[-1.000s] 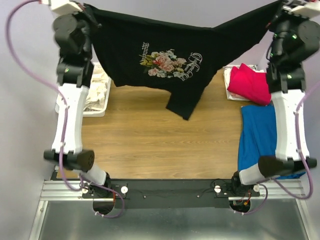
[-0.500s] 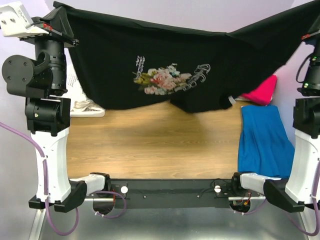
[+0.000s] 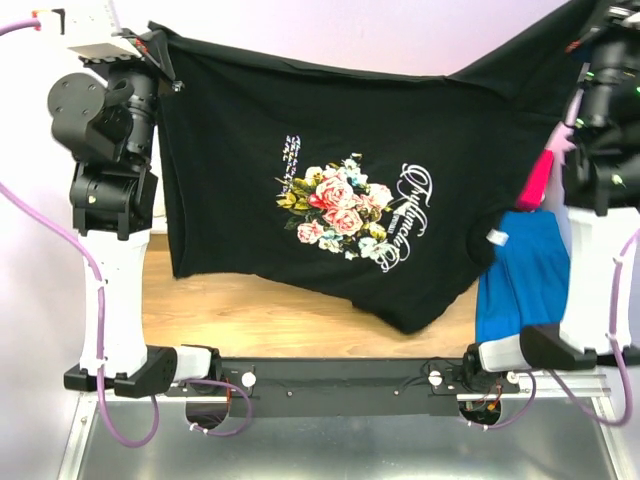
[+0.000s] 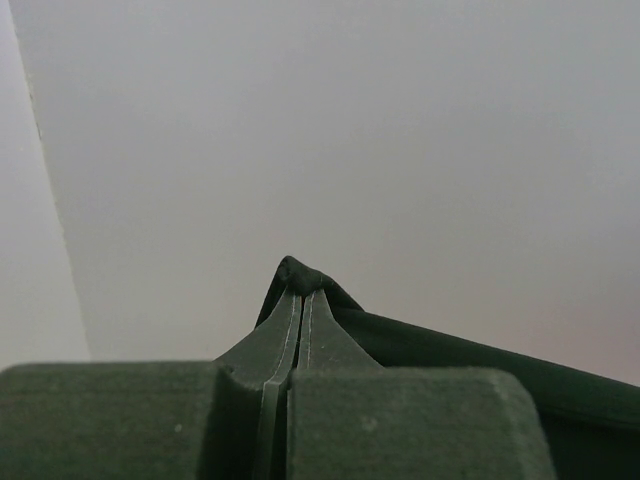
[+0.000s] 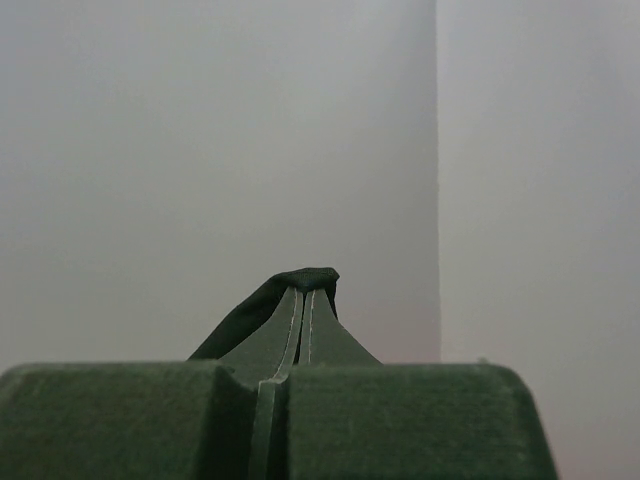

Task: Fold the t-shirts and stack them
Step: Flatten out the tshirt

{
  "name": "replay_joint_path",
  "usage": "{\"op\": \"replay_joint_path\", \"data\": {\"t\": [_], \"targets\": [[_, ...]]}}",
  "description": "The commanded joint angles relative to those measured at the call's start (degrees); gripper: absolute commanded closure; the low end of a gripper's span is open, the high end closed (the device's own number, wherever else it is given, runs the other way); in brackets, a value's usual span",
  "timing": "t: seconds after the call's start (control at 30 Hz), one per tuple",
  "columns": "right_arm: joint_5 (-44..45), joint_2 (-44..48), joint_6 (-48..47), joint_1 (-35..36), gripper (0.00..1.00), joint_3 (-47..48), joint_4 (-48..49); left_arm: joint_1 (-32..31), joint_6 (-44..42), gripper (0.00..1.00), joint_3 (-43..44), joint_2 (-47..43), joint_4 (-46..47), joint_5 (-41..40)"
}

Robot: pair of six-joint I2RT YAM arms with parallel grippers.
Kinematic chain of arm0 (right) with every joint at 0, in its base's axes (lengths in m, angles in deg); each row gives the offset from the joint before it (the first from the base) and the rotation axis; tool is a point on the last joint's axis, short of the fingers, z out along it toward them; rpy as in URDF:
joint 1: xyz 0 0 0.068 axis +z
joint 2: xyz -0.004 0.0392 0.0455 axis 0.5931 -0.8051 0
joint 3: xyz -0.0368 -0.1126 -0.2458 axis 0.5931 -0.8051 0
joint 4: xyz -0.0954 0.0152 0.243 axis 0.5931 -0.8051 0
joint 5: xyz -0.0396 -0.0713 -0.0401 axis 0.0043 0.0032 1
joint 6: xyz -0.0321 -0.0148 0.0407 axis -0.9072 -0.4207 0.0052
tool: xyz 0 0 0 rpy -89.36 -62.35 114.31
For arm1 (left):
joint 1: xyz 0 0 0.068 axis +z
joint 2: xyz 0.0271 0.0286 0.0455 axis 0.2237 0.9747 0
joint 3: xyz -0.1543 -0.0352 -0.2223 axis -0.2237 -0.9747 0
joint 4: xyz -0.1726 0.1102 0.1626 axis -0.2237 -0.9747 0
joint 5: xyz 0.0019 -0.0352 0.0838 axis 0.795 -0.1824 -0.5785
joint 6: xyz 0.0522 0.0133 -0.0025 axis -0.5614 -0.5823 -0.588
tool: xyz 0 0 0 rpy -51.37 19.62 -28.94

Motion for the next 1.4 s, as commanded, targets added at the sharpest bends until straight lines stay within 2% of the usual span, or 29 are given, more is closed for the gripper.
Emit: {"op": "replay_joint_path", "data": {"t": [0.0,0.17,0.37,0.63,0.77,0.9,1.1,1.2,1.3,1.37], "targets": [[-0.2,-2.8,0.7,-0.4,0.99,1.8,0.0,0.3,-2.8,1.00,0.5,0.2,-2.1,-4.1],[-1.2,-3.5,0.7,-0.4,0.99,4.5,0.0,0.2,-3.4,1.00,4.3,1.5,-3.4,-4.9],[-2.4,2.6,1.0,-0.3,0.99,2.5,0.0,0.3,-2.3,1.00,4.4,-1.0,-2.6,-2.8],[-3.2,14.9,0.6,-0.4,0.99,-2.3,-0.1,0.3,-1.7,1.00,0.4,-10.1,-0.9,-0.9],[-6.0,20.4,1.2,-0.3,0.99,-0.9,-0.6,0.3,-1.6,1.00,-1.3,-15.3,0.6,1.8],[-9.2,21.7,2.1,-0.4,0.99,2.1,-0.7,0.3,-1.6,1.00,0.3,-17.6,0.6,4.0],[-10.6,20.4,2.3,-0.4,0.99,4.7,-0.7,0.3,-2.6,1.00,5.8,-17.1,1.1,5.0],[-10.8,16.7,1.8,-0.4,0.99,6.6,-0.1,0.3,-2.9,1.00,6.6,-14.5,2.0,4.7],[-10.4,10.9,1.4,-0.4,0.99,7.7,0.6,0.3,-2.0,1.00,3.3,-11.3,4.3,5.0],[-9.1,6.0,0.9,-0.4,0.99,7.5,0.8,0.3,-1.3,1.00,-1.9,-9.7,5.6,5.0]]}}
